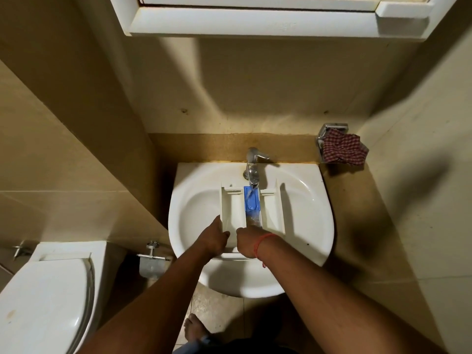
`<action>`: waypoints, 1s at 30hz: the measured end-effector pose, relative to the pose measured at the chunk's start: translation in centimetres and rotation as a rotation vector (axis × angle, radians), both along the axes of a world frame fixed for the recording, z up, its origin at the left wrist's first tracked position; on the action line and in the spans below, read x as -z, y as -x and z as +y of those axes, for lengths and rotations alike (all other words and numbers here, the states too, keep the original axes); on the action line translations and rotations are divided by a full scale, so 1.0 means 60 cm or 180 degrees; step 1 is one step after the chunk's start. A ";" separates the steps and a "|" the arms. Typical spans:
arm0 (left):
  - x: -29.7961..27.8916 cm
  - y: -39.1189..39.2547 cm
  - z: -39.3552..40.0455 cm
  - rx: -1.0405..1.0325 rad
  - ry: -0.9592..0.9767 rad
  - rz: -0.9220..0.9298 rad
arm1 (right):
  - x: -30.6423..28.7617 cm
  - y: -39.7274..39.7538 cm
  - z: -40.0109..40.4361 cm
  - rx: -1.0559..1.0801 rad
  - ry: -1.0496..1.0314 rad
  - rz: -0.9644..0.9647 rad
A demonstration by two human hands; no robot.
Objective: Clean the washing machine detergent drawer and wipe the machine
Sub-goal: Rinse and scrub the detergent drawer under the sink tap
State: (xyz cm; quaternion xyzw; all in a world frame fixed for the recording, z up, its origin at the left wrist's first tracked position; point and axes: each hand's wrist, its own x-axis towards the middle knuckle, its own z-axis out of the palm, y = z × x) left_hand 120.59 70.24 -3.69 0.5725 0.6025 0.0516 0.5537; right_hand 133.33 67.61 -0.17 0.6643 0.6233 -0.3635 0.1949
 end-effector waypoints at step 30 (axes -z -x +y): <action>-0.005 -0.002 -0.002 0.0061 -0.0142 0.0099 | 0.008 0.001 0.007 -0.0065 -0.0158 -0.0146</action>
